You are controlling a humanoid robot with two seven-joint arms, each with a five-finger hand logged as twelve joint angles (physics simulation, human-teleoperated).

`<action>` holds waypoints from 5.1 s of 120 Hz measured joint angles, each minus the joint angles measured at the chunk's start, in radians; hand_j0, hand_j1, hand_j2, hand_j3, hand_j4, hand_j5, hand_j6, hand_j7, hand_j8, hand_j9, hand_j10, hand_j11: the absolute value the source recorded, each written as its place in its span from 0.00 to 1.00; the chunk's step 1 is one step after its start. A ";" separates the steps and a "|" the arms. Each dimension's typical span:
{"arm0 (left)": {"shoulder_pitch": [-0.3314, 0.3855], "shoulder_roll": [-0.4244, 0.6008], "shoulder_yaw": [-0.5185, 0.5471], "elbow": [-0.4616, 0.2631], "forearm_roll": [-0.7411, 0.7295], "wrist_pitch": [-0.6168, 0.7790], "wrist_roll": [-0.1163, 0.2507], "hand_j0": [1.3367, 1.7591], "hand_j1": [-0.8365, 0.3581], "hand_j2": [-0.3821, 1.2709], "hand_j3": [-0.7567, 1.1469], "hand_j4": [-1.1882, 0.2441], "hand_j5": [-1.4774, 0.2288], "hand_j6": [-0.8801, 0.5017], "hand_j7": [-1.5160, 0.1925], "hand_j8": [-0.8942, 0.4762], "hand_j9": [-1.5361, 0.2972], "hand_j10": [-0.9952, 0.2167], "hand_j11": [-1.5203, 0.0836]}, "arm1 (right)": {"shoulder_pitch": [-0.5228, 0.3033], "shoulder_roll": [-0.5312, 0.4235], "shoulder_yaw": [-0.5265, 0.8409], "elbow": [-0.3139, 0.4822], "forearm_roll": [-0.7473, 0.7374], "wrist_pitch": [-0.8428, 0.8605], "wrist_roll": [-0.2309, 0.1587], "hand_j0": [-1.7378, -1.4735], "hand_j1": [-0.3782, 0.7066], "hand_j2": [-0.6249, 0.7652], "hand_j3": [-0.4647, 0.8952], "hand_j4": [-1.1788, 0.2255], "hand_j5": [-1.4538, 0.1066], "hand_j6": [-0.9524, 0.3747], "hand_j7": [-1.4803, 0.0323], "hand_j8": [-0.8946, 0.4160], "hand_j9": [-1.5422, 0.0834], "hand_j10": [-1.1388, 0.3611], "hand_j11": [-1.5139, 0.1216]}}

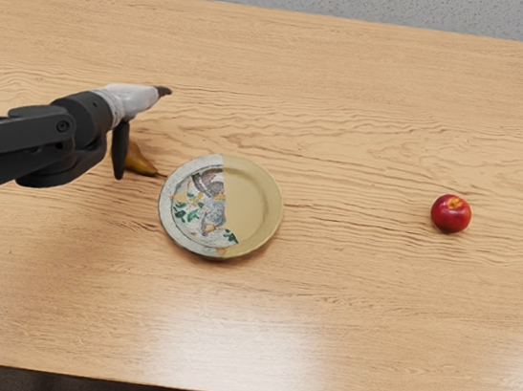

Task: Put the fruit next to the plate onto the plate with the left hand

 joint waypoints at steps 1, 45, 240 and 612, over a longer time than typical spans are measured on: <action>0.001 -0.001 0.001 0.000 0.000 0.001 0.000 0.76 0.96 0.24 0.40 0.80 0.84 0.61 0.86 0.62 0.81 0.79 0.92 | 0.000 0.000 0.000 0.000 0.000 0.000 0.000 0.30 0.04 0.45 0.34 0.83 0.92 0.71 0.97 0.67 0.94 0.75 0.91; 0.036 -0.001 0.011 0.007 0.004 0.022 0.000 0.76 0.80 0.26 0.40 0.69 0.72 0.50 0.74 0.51 0.70 0.66 0.80 | 0.000 0.000 0.000 0.000 0.000 0.000 0.000 0.30 0.04 0.45 0.34 0.83 0.92 0.71 0.97 0.67 0.94 0.75 0.91; 0.085 -0.038 0.120 0.052 0.017 0.294 0.000 0.76 0.57 0.28 0.40 0.53 0.54 0.33 0.56 0.34 0.54 0.47 0.60 | 0.000 0.000 0.000 0.000 0.000 0.000 0.000 0.30 0.04 0.45 0.34 0.83 0.92 0.71 0.97 0.67 0.94 0.75 0.91; -0.040 0.065 -0.165 0.105 -0.430 -0.122 0.000 0.76 0.42 0.51 0.40 0.38 0.39 0.19 0.41 0.21 0.39 0.30 0.43 | 0.000 0.000 0.000 -0.001 0.000 0.000 0.000 0.30 0.04 0.45 0.34 0.83 0.92 0.71 0.97 0.67 0.94 0.75 0.91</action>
